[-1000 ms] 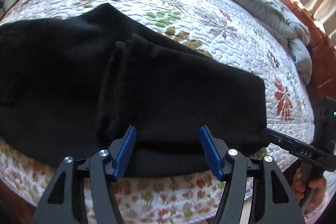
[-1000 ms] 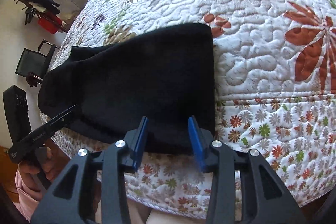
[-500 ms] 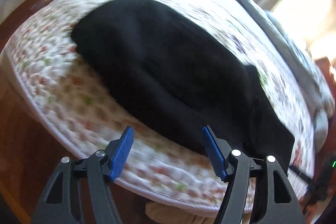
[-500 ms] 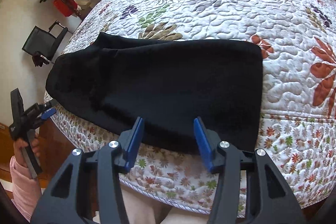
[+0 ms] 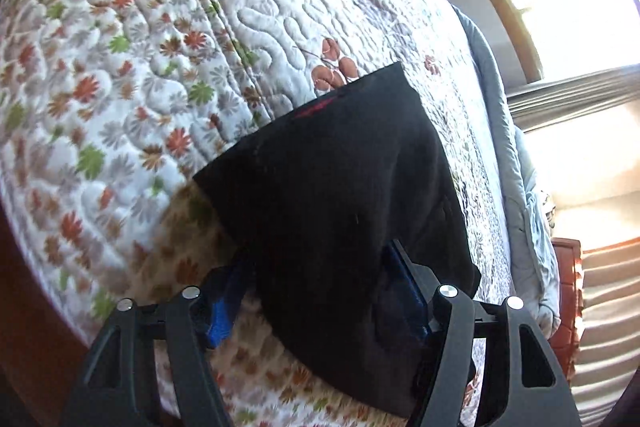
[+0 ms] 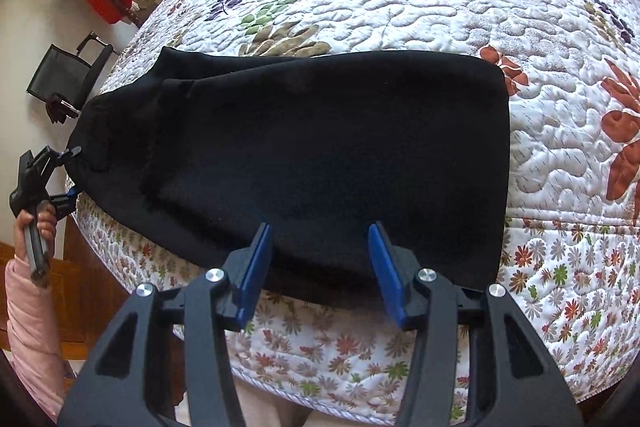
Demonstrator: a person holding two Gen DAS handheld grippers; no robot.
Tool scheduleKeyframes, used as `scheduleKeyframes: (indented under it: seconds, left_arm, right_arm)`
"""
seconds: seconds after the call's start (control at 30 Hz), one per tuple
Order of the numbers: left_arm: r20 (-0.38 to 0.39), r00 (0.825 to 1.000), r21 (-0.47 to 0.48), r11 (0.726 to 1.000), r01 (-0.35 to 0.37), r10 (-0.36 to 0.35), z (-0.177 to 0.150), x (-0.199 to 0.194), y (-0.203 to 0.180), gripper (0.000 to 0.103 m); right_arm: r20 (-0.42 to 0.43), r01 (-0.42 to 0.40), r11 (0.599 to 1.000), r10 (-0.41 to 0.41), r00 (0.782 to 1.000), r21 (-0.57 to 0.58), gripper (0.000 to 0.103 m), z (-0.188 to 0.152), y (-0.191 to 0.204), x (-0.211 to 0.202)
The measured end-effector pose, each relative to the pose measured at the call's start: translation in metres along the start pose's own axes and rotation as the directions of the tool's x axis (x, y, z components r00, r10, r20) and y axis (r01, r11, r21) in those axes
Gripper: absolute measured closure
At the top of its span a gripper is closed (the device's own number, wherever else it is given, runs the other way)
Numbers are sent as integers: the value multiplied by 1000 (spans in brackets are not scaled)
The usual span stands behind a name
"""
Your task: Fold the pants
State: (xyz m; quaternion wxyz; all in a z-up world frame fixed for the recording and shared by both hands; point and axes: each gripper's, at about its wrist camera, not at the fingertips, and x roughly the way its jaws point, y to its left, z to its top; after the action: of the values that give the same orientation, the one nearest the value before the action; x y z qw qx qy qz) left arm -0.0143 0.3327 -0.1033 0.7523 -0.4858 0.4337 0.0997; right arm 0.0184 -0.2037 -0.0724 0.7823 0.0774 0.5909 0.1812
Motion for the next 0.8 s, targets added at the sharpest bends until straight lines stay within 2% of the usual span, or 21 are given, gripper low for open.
scheduleKeyframes:
  seconds: [0.1, 0.17, 0.3, 0.37, 0.4, 0.47, 0.6, 0.7, 0.8]
  left_arm:
    - [-4, 1000, -30, 999, 10, -10, 4, 6, -3, 39]
    - [5, 1000, -30, 999, 15, -15, 6, 8, -6, 50]
    - [13, 1000, -36, 999, -16, 16, 11, 19, -1, 63]
    - [38, 999, -25, 1000, -5, 6, 6, 16, -7, 78]
    - [57, 998, -7, 1000, 0, 0, 2, 11, -12, 81]
    - [121, 993, 74, 997, -15, 6, -8, -2, -32, 87]
    - [204, 979, 198, 980, -23, -18, -31, -22, -69, 90]
    - [253, 965, 341, 940, -24, -67, -53, -33, -111, 90]
    - [257, 959, 452, 892, -14, -115, -75, -35, -142, 90]
  right_arm:
    - [-3, -2, 1000, 2, 1000, 1, 53, 1, -2, 1]
    - [-3, -6, 1000, 6, 1000, 0, 53, 1, -3, 2]
    - [-2, -6, 1000, 6, 1000, 2, 53, 1, -3, 4]
    - [0, -7, 1000, 7, 1000, -1, 53, 1, -4, 4]
    - [1, -9, 1000, 9, 1000, -1, 53, 1, -4, 4]
    - [3, -16, 1000, 16, 1000, 2, 53, 1, -5, 3]
    - [10, -28, 999, 28, 1000, 15, 53, 0, -7, 0]
    - [17, -34, 999, 34, 999, 18, 52, -1, -8, -5]
    - [23, -40, 999, 39, 999, 24, 52, -2, -10, -10]
